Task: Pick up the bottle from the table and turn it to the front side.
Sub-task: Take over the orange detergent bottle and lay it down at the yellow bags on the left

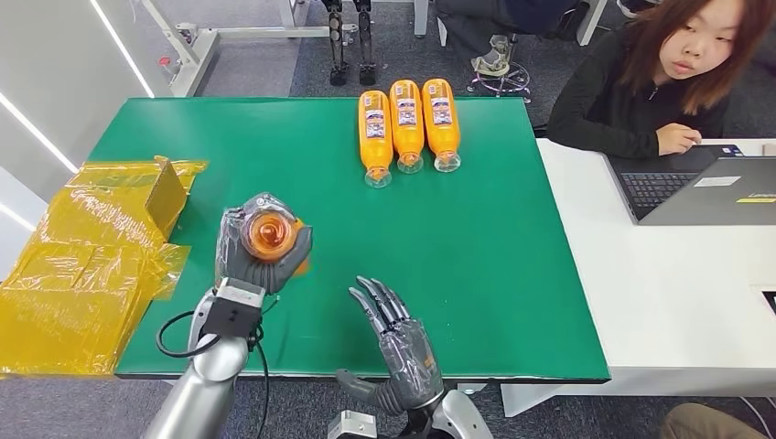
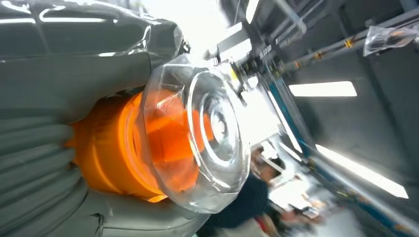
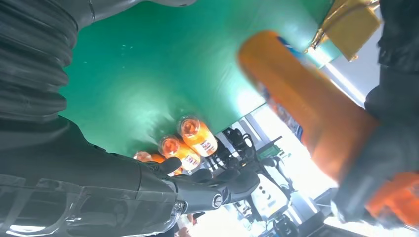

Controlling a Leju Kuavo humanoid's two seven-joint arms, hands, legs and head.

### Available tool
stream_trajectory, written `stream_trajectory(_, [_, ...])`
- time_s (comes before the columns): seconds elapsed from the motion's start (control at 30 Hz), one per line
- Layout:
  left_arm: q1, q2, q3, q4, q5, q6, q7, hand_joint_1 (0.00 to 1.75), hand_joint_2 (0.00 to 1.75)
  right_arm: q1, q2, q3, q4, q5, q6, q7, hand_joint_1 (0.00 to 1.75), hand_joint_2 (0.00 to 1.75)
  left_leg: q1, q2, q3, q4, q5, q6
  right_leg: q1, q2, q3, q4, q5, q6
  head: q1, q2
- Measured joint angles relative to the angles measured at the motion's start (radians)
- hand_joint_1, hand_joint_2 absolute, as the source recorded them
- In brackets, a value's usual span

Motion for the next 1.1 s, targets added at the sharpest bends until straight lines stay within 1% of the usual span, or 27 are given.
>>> stream_trajectory(0.1, [-0.037, 0.024, 0.0, 0.039, -0.149, 0.099, 0.044, 1.47, 1.75, 0.001, 0.0, -0.001, -0.007, -0.01, 0.014, -0.012, 0.0, 1.75, 0.0, 0.0, 0.0, 0.0, 0.0, 0.0, 0.0, 0.0, 0.0, 0.0, 0.0, 0.0, 0.0, 0.0])
stream_trajectory(0.2, [-0.065, 0.051, 0.0, 0.08, -0.33, 0.193, 0.111, 1.48, 1.75, 0.0, -0.002, -0.002, -0.007, -0.027, 0.02, -0.031, 0.0, 1.75, 0.0, 0.0, 0.0, 0.0, 0.0, 0.0, 0.0, 0.0, 0.0, 0.0, 0.0, 0.0, 0.0, 0.0])
stream_trajectory(0.3, [-0.087, 0.077, 0.0, 0.136, -0.505, 0.25, 0.179, 1.49, 1.75, 0.0, -0.004, -0.002, -0.006, -0.042, 0.022, -0.047, 0.0, 1.75, 0.0, 0.0, 0.0, 0.0, 0.0, 0.0, 0.0, 0.0, 0.0, 0.0, 0.0, 0.0, 0.0, 0.0])
stream_trajectory(0.43, [-0.104, 0.105, -0.002, 0.233, -0.688, 0.27, 0.259, 1.52, 1.75, 0.001, -0.01, -0.002, -0.006, -0.056, 0.02, -0.061, 0.0, 1.75, 0.0, 0.001, 0.0, 0.0, 0.0, 0.0, 0.0, 0.001, 0.0, 0.0, 0.0, 0.0, 0.0, 0.0])
stream_trajectory(0.63, [-0.138, 0.144, -0.003, 0.415, -0.825, 0.264, 0.355, 1.51, 1.75, 0.004, -0.023, -0.002, -0.006, -0.066, 0.021, -0.075, 0.0, 1.75, 0.0, 0.002, 0.0, 0.0, 0.0, 0.0, 0.0, 0.002, 0.0, 0.0, 0.0, 0.0, 0.0, 0.0])
stream_trajectory(0.7, [-0.149, 0.157, -0.004, 0.477, -0.858, 0.258, 0.385, 1.48, 1.75, 0.004, -0.028, -0.002, -0.006, -0.074, 0.022, -0.079, 0.0, 1.75, 0.0, 0.002, 0.0, 0.0, 0.0, 0.0, 0.0, 0.002, -0.001, 0.0, 0.0, 0.0, 0.0, 0.0])
stream_trajectory(0.8, [-0.163, 0.177, -0.004, 0.557, -0.895, 0.243, 0.42, 1.37, 1.75, 0.005, -0.034, -0.002, -0.006, -0.088, 0.025, -0.084, 0.0, 1.75, 0.0, 0.002, 0.0, 0.0, 0.0, 0.0, 0.0, 0.002, -0.001, 0.0, 0.0, 0.0, 0.0, 0.0])
stream_trajectory(0.9, [-0.185, 0.199, -0.006, 0.626, -0.934, 0.219, 0.456, 1.2, 1.75, 0.006, -0.044, -0.002, -0.013, -0.101, 0.032, -0.085, 0.0, 1.75, 0.0, 0.002, 0.0, 0.0, 0.0, 0.0, 0.0, 0.002, -0.001, 0.0, 0.0, 0.0, 0.0, 0.0])
stream_trajectory(0.93, [-0.194, 0.206, -0.007, 0.648, -0.944, 0.209, 0.464, 1.03, 1.75, 0.006, -0.048, -0.002, -0.017, -0.105, 0.035, -0.085, 0.0, 1.75, 0.0, 0.002, 0.0, 0.0, 0.0, 0.0, 0.0, 0.003, -0.001, 0.0, 0.0, 0.0, 0.0, 0.0])
stream_trajectory(0.97, [-0.204, 0.213, -0.009, 0.668, -0.951, 0.199, 0.468, 0.82, 1.75, 0.008, -0.053, -0.002, -0.021, -0.108, 0.037, -0.085, 0.0, 1.75, 0.0, 0.002, 0.0, 0.0, 0.0, 0.0, 0.0, 0.003, -0.001, 0.0, 0.0, 0.0, 0.0, 0.0])
stream_trajectory(1.0, [-0.211, 0.22, -0.009, 0.684, -0.955, 0.189, 0.47, 0.59, 1.75, 0.01, -0.057, -0.002, -0.026, -0.109, 0.037, -0.085, 0.0, 1.75, 0.0, 0.002, 0.0, 0.0, 0.0, 0.0, 0.0, 0.003, -0.001, 0.0, 0.0, 0.0, 0.0, 0.0])
stream_trajectory(1.03, [-0.218, 0.227, -0.01, 0.699, -0.957, 0.178, 0.47, 0.31, 1.75, 0.014, -0.06, -0.002, -0.03, -0.11, 0.037, -0.085, 0.0, 1.75, 0.0, 0.002, 0.0, 0.0, 0.0, 0.0, 0.0, 0.003, -0.001, 0.0, 0.0, 0.0, 0.0, 0.0])
stream_trajectory(1.07, [-0.223, 0.232, -0.01, 0.711, -0.958, 0.168, 0.471, 0.13, 1.75, 0.019, -0.064, -0.002, -0.035, -0.11, 0.036, -0.086, 0.0, 1.75, 0.0, 0.002, 0.0, 0.0, 0.0, 0.0, 0.0, 0.003, -0.001, 0.0, 0.0, 0.0, 0.0, 0.0])
stream_trajectory(1.1, [-0.227, 0.238, -0.012, 0.722, -0.959, 0.161, 0.473, 0.07, 1.75, 0.025, -0.068, -0.002, -0.039, -0.11, 0.036, -0.086, 0.0, 1.75, 0.0, 0.002, 0.0, 0.0, 0.0, 0.0, 0.0, 0.003, -0.001, 0.0, 0.0, 0.0, 0.0, 0.0])
